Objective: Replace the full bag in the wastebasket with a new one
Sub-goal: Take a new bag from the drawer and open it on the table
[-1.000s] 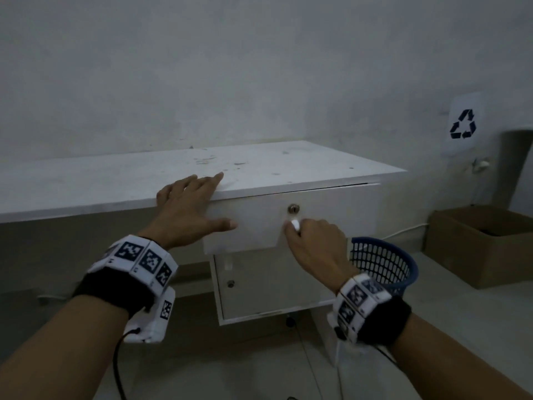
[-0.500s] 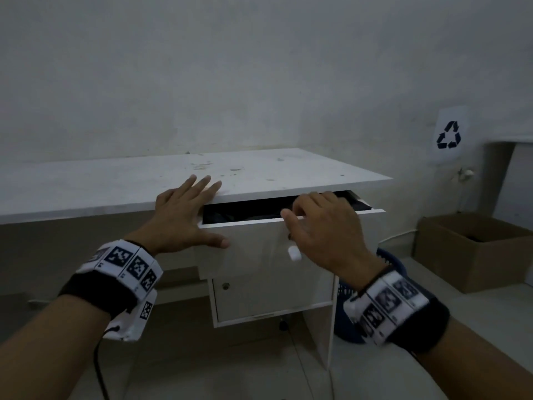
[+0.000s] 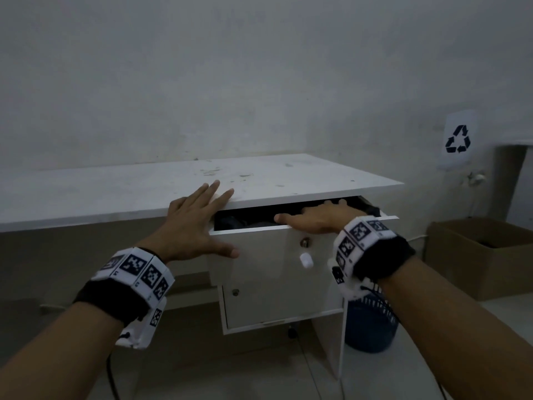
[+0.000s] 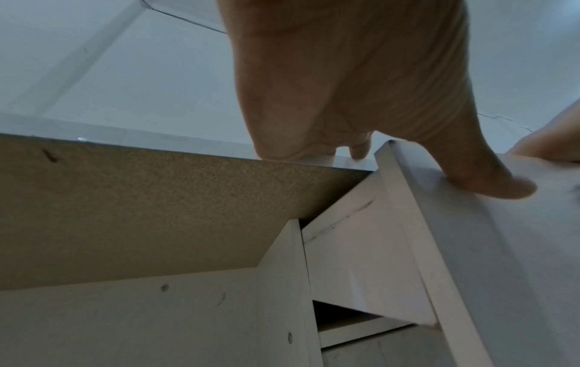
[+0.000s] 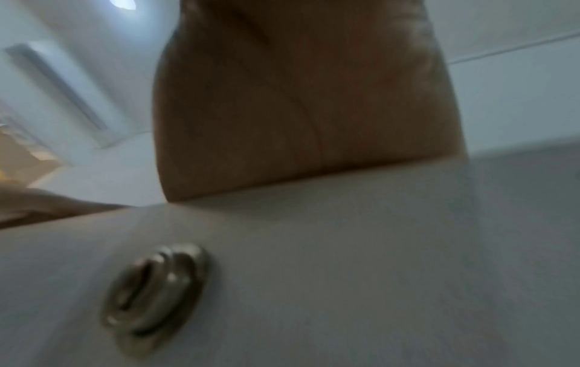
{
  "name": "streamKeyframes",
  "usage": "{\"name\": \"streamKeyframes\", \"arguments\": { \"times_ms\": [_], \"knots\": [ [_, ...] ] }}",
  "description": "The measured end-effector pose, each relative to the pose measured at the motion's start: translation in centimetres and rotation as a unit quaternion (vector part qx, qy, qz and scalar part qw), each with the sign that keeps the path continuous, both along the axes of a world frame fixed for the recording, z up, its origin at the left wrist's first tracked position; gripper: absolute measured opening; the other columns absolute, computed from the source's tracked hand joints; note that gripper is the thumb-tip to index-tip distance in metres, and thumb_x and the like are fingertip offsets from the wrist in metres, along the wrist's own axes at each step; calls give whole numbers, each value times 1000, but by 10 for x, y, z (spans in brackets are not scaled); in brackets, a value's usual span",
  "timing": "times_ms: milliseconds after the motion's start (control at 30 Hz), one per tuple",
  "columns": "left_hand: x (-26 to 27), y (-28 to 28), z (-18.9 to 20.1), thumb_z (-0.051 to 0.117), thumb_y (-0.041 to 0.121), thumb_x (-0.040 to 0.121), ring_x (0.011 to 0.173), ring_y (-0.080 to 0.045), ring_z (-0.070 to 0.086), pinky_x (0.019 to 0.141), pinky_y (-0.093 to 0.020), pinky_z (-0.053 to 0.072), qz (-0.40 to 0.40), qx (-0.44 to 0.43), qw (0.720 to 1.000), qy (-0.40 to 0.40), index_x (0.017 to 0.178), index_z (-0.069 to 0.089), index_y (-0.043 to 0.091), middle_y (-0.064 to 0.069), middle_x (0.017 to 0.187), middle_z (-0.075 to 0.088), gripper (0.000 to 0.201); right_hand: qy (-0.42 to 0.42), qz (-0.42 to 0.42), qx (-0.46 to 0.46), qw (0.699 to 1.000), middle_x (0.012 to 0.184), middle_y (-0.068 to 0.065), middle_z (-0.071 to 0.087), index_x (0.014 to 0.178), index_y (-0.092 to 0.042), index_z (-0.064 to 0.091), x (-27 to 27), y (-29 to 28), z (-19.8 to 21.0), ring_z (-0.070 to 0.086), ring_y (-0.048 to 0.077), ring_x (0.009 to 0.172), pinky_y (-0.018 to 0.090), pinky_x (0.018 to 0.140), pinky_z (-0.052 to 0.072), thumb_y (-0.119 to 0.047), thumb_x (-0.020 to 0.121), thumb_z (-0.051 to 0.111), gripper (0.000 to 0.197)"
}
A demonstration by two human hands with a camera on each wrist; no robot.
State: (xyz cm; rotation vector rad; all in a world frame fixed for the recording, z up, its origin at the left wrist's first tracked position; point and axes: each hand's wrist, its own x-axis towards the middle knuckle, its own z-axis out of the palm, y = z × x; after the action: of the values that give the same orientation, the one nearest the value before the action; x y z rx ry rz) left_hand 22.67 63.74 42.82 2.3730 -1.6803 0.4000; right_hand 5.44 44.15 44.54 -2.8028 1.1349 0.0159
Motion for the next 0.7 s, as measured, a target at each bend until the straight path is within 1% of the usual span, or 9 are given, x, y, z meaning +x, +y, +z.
{"name": "streamKeyframes", "arguments": {
  "times_ms": [67, 167, 267, 333, 400, 500, 600, 633, 700],
  "knots": [
    [1, -1, -3, 18, 105, 33, 147, -11, -13, 116, -39, -2, 5, -7, 1000, -7, 148, -7, 42, 8, 160, -15, 134, -38, -3, 96, 995, 154, 4, 36, 145, -26, 41, 4, -2, 3, 33, 28, 141, 46, 115, 23, -90, 68, 36, 100],
    [0, -2, -4, 17, 105, 33, 147, -12, -11, 116, -39, -1, 9, -12, 1000, -16, 149, -6, 41, 7, 160, -14, 134, -78, 38, 187, 979, 139, -1, 49, 139, -18, 48, 2, 4, 9, 43, 24, 132, 36, 106, 32, -66, 88, 48, 70],
    [-1, -1, -4, 15, 105, 33, 148, -14, -9, 117, -39, 1, 14, -14, 1000, -20, 150, -6, 40, 6, 161, -14, 135, -132, 37, 130, 982, 120, 1, 60, 121, -12, 62, -2, 3, 6, 56, 26, 113, 33, 93, 41, -57, 87, 57, 56],
    [0, -1, -4, 15, 105, 33, 148, -15, -6, 117, -40, 2, 18, -16, 1000, -21, 150, -5, 40, 6, 161, -14, 135, -151, 34, 85, 984, 106, 9, 66, 98, -8, 67, -4, -2, 2, 61, 26, 97, 33, 84, 45, -57, 87, 56, 51],
    [0, -1, -5, 17, 105, 32, 148, -17, -4, 117, -40, 2, 18, -17, 999, -19, 150, -4, 40, 5, 161, -14, 136, -156, 29, 54, 986, 85, 5, 63, 74, -13, 59, -7, -5, -4, 59, 24, 84, 33, 76, 43, -54, 92, 50, 46],
    [-1, 0, -5, 18, 105, 31, 148, -18, -3, 117, -40, 3, 17, -13, 1000, -18, 150, -4, 40, 5, 160, -15, 137, -220, 34, 26, 975, 68, 2, 54, 62, -15, 47, -17, 5, -9, 54, 24, 72, 31, 65, 37, -50, 97, 43, 49],
    [-1, 0, -5, 19, 105, 33, 148, -19, 0, 117, -40, 4, 14, -18, 999, -23, 150, -4, 40, 5, 161, -13, 136, -393, 35, 65, 917, 91, 13, 67, 83, -4, 65, -28, 12, -9, 61, 31, 92, 30, 71, 37, -44, 101, 39, 51],
    [0, 0, -6, 19, 105, 34, 148, -20, 1, 117, -41, 4, 12, -20, 999, -25, 150, -5, 40, 4, 161, -12, 135, -466, 22, 104, 878, 100, 17, 68, 94, 0, 67, -31, 13, -5, 61, 32, 99, 29, 72, 37, -43, 101, 39, 53],
    [0, 0, -6, 19, 105, 34, 147, -20, 3, 116, -39, 5, 11, -24, 999, -26, 150, -7, 41, 4, 161, -11, 135, -577, -9, 189, 794, 103, 17, 67, 96, -1, 65, -36, 12, 1, 61, 31, 101, 29, 78, 42, -44, 100, 42, 49]
  ]
}}
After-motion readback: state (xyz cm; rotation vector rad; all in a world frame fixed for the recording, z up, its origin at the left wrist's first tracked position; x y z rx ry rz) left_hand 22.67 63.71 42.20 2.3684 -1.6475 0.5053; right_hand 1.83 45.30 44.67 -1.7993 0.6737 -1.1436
